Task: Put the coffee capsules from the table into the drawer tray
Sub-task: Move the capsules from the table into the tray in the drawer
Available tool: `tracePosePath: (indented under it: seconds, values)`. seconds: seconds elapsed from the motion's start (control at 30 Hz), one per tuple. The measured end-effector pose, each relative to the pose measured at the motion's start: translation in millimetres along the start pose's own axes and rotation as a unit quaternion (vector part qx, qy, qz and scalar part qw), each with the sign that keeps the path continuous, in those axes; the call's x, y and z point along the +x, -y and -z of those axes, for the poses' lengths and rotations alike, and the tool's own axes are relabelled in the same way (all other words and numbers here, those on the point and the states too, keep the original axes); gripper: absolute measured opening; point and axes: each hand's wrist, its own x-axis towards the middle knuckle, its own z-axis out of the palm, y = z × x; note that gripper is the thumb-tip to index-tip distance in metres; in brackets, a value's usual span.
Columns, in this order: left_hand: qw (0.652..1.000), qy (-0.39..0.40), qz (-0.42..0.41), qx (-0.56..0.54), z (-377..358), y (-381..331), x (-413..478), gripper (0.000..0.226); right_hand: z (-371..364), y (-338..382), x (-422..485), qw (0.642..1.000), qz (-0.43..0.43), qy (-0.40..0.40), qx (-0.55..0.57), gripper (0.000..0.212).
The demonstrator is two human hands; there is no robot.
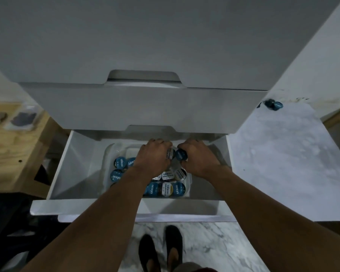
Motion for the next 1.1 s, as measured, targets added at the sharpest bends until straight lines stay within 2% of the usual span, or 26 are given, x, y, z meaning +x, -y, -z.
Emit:
tracePosePath:
  seconds: [0.07,0.23,0.6,0.9,1.1]
  values:
    - [1.000,0.006,0.004,0.004,-3,2,2,0.047,-3,-1,1,1.000,0.000,0.011,-0.014,0.024]
    - [1.000,0.028,0.004,0.011,-8,1,5,0.049,-1,-3,-1,0.999,-0.015,0.018,-0.022,0.033]
    - [0.998,0.062,0.014,0.030,-8,0,13,0.048,-7,-2,7,0.998,-0.022,0.032,-0.045,0.036]
    - [0.997,0.080,0.012,0.007,-11,5,13,0.042,-10,-1,11,0.997,-0.031,0.043,-0.053,0.041]
    - [0.996,0.083,0.016,-0.007,-13,7,14,0.041,-13,0,15,0.996,-0.049,0.048,-0.062,0.037]
